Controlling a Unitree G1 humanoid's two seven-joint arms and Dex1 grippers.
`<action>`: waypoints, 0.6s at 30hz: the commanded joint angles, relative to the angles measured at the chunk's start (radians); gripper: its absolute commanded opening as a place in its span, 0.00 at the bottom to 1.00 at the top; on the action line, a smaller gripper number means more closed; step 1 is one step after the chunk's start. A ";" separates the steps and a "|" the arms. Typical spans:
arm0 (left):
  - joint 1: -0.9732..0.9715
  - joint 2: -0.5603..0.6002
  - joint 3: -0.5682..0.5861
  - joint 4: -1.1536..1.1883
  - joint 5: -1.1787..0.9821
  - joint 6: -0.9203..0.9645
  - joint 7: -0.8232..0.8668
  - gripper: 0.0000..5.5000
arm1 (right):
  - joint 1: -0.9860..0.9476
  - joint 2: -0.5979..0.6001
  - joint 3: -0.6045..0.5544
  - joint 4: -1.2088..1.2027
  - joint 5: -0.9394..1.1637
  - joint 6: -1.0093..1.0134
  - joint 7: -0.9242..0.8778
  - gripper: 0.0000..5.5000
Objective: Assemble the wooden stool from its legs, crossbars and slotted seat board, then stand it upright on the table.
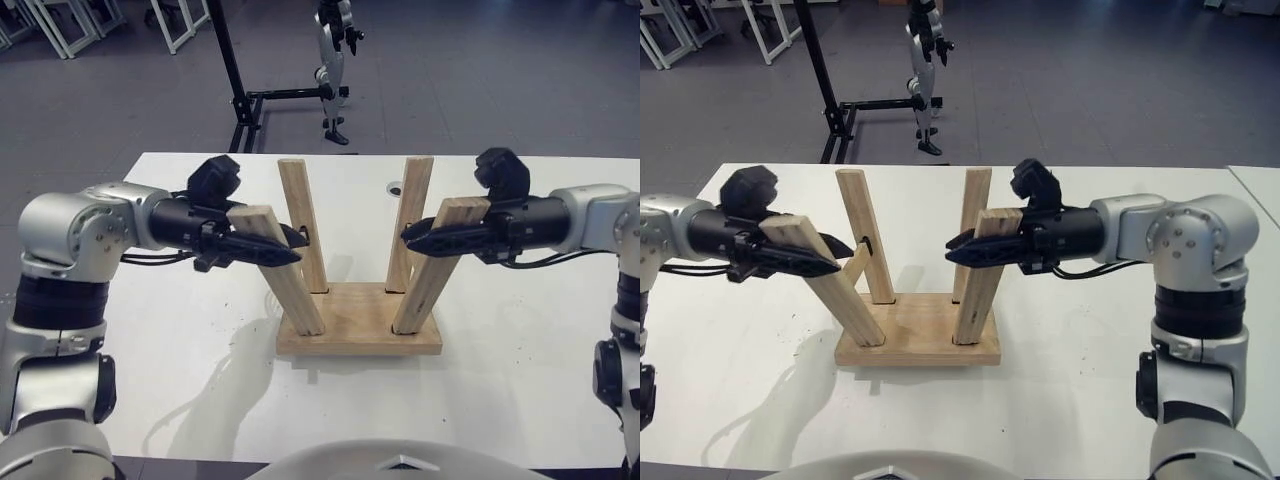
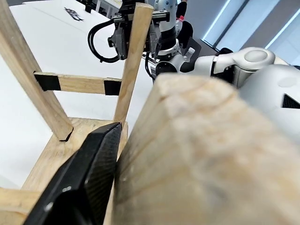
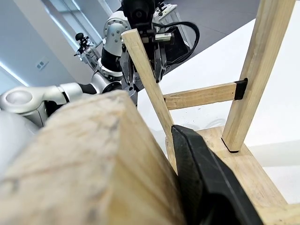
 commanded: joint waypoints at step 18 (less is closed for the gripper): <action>-0.438 -0.227 -0.167 1.054 0.306 -0.089 -0.013 0.76 | -0.282 0.084 0.039 0.820 -0.138 0.084 -0.062 0.76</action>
